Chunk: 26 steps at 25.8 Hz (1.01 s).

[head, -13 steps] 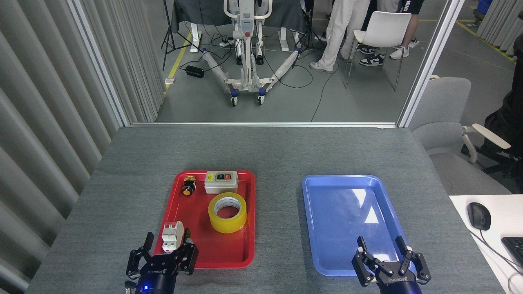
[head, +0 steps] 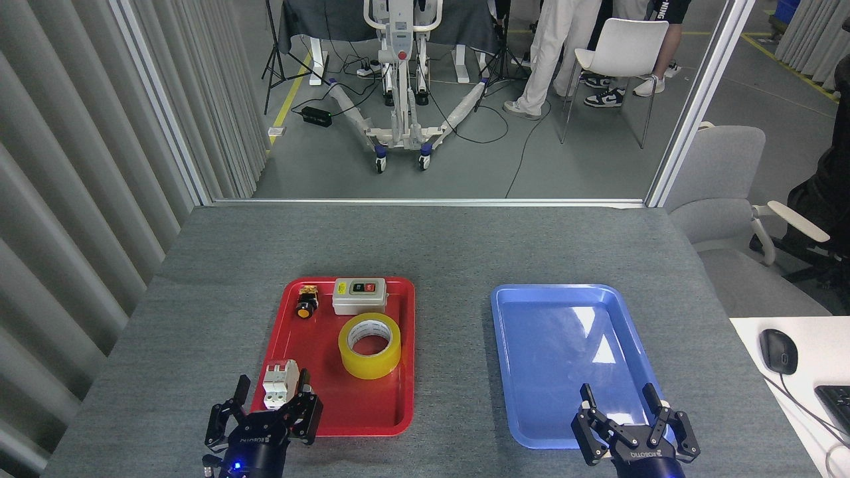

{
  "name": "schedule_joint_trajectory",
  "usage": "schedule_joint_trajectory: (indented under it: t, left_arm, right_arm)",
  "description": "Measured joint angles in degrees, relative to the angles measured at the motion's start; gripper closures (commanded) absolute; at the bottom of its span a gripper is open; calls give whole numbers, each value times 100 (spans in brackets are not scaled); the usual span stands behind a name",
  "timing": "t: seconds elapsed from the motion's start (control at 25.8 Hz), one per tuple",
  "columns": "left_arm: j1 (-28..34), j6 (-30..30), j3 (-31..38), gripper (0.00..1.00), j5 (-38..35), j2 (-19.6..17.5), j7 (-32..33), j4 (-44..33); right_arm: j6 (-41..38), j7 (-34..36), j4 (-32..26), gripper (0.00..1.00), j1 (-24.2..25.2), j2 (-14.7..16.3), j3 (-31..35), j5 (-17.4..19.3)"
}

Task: Place and move tape with both arms
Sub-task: 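Move the left gripper forward toward the yellow tape roll in the red tray, then lower the left gripper onto the yellow tape roll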

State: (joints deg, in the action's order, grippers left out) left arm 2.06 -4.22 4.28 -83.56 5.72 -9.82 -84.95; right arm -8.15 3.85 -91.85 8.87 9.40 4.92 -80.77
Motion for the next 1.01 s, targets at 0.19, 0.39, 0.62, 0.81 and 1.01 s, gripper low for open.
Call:
schedule_joint_trajectory:
  t: [0.19, 0.39, 0.62, 0.81, 1.01]
  left_arm:
    - [-3, 10, -6, 0, 5, 0, 55, -26]
    - [-58, 10, -46, 0, 6, -9, 74, -89]
    - [-221, 4, -207, 0, 18, -41, 185, -114]
    - [-601, 188, -398, 0, 25, -83, 1384, -103]
    - [-1190, 1006, -775, 0, 45, -103, 3762, 24]
  right_arm:
    - [9, 15, 0, 0, 5, -7, 0, 0]
    - [22, 4, 0, 0, 5, -17, 5, 0]
    - [31, -10, -8, 0, 2, -23, 3, 0]
    - [31, -11, -9, 0, -3, -16, 2, 0]
    - [29, -15, -9, 0, -2, -17, 17, 0]
